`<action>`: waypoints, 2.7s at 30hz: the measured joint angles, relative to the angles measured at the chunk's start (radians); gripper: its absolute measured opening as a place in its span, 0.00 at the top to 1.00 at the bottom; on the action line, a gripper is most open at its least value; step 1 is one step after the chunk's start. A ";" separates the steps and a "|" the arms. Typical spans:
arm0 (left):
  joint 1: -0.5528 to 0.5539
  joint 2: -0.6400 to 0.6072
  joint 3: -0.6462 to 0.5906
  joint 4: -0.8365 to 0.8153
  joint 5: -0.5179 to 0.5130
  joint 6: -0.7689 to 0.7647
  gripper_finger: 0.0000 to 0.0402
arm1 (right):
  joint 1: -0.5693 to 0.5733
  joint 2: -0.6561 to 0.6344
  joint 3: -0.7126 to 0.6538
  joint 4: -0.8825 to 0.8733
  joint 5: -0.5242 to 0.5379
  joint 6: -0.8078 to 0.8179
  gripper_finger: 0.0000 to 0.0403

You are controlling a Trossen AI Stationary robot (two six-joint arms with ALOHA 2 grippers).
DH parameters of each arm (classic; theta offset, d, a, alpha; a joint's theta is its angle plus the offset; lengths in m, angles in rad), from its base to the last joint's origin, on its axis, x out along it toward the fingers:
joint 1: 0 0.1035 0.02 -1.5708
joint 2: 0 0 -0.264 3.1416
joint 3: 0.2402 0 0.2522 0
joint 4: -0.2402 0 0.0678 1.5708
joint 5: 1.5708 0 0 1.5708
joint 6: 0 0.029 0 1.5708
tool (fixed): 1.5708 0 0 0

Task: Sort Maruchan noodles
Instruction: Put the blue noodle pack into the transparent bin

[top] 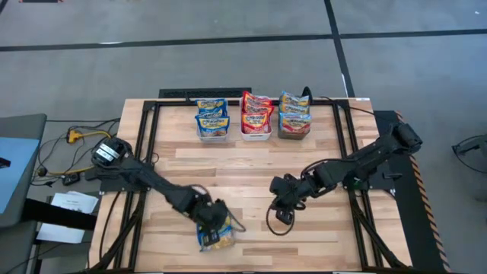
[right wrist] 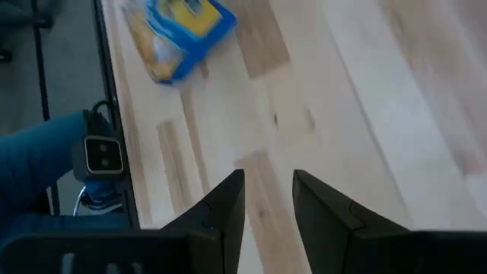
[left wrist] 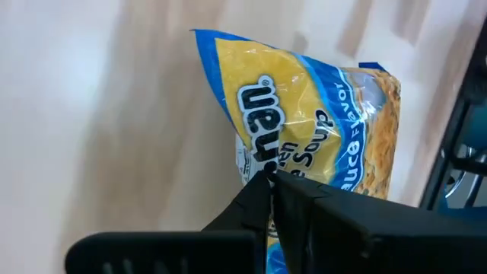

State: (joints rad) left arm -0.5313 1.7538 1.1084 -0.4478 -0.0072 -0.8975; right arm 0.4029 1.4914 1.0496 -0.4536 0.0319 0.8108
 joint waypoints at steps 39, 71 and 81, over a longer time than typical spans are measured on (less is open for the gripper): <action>0.414 -0.001 0.000 0.080 0.135 0.551 1.00 | -0.208 -0.004 0.000 -0.151 0.125 -0.290 0.66; 0.412 -0.001 0.000 0.110 0.136 0.545 1.00 | -0.469 -0.012 -0.206 0.351 -0.396 -0.576 0.66; 0.412 -0.001 0.000 0.179 0.134 0.553 1.00 | -0.380 -0.012 -0.206 0.443 -0.307 -0.581 0.55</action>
State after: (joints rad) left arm -0.1188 1.7527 1.1088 -0.2683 0.1265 -0.3443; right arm 0.0234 1.4792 0.8440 -0.0110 -0.2748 0.2298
